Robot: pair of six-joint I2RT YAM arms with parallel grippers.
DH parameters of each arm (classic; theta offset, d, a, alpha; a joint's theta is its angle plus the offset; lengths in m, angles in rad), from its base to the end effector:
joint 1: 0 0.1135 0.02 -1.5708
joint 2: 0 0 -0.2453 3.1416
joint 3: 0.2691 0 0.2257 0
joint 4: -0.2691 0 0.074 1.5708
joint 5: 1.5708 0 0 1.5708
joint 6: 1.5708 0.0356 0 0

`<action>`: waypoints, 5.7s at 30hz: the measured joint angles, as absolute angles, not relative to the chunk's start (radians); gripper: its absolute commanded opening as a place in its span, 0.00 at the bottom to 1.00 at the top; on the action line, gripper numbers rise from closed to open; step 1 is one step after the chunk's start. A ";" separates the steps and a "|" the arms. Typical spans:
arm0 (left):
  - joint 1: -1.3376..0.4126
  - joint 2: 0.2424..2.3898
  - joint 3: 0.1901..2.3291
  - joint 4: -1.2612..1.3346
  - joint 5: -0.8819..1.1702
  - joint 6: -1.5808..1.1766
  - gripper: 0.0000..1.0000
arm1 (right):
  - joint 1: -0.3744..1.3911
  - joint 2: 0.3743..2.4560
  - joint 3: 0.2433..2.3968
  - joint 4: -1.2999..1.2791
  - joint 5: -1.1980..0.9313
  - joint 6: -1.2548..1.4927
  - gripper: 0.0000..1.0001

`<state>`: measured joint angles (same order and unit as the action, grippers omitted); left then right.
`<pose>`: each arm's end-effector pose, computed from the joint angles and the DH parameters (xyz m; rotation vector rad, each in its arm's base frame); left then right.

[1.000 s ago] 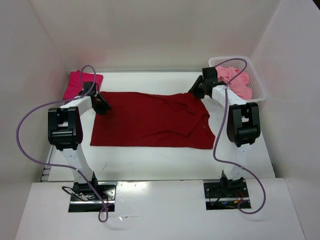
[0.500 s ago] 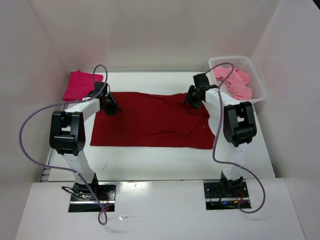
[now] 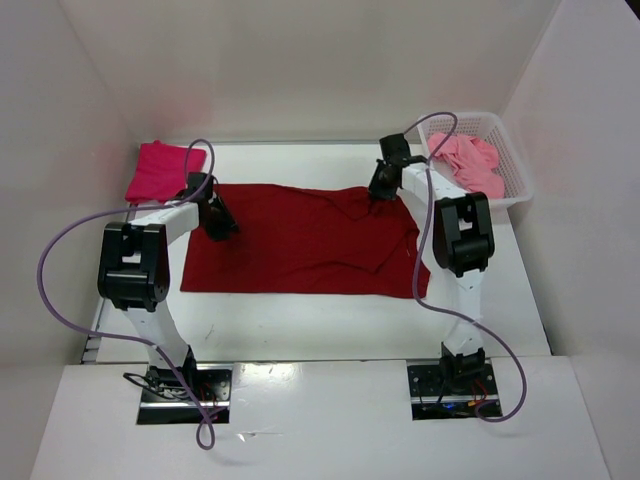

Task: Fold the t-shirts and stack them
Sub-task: Grap the side of the flattened tshirt furthest away from the robot with both arms

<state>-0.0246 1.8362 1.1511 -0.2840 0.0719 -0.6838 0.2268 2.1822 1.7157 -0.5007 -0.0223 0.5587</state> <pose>0.3526 -0.0112 0.1687 -0.8071 2.4482 -0.3644 0.4328 0.1007 0.1799 0.4161 2.5384 0.3330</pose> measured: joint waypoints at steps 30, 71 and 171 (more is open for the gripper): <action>-0.025 1.732 1.132 -0.324 0.039 -0.656 0.43 | 0.248 2.257 1.954 -0.472 -0.077 0.639 0.05; -0.025 1.717 1.049 -0.334 0.072 -0.658 0.43 | 0.263 2.746 2.686 -0.596 -0.228 0.671 0.53; -0.129 1.613 1.200 -0.423 0.077 -0.641 0.11 | 0.364 1.965 1.483 -0.307 -0.156 0.657 0.00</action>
